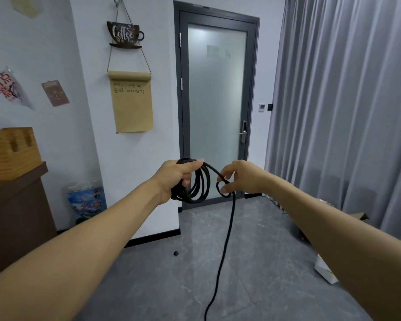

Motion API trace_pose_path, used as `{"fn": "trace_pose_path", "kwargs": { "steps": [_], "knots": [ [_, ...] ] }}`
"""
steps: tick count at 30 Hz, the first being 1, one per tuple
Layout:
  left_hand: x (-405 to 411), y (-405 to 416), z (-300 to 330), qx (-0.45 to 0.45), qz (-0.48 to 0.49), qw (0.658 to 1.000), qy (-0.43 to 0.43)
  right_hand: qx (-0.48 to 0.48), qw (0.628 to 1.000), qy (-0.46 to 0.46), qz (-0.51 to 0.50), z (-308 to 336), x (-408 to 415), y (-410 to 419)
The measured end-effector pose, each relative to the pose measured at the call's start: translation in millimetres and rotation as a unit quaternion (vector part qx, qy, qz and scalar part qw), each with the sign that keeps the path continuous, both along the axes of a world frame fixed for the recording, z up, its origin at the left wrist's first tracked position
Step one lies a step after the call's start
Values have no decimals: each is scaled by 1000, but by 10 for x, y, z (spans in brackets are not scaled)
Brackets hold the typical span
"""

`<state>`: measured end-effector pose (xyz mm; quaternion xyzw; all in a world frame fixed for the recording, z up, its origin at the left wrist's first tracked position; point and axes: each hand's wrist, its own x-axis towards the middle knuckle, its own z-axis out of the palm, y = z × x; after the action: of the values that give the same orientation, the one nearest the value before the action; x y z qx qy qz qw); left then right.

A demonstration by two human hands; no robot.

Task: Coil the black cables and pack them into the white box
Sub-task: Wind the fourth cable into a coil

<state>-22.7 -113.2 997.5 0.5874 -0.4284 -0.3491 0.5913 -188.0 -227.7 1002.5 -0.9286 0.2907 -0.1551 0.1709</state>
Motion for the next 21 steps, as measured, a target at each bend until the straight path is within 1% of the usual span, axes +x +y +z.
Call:
{"fn": "trace_pose_path", "kwargs": {
  "steps": [5,8,11,14,18,21],
  "knots": [
    [37,-16,-49,25,29,999,-20,27,1000,14,5,-37,28,-36],
    [98,1,-38,40,47,997,-38,83,996,5,19,-17,-37,-89],
    [192,29,-56,57,48,997,-38,145,987,-55,32,20,-135,-134],
    [220,37,-82,74,33,996,-19,208,970,-122,20,48,-171,-122],
    [168,-10,-71,67,3,998,19,241,950,-199,25,93,-117,-43],
    [99,-53,-27,52,-19,998,36,252,940,-225,51,138,-34,38]
  ]
}}
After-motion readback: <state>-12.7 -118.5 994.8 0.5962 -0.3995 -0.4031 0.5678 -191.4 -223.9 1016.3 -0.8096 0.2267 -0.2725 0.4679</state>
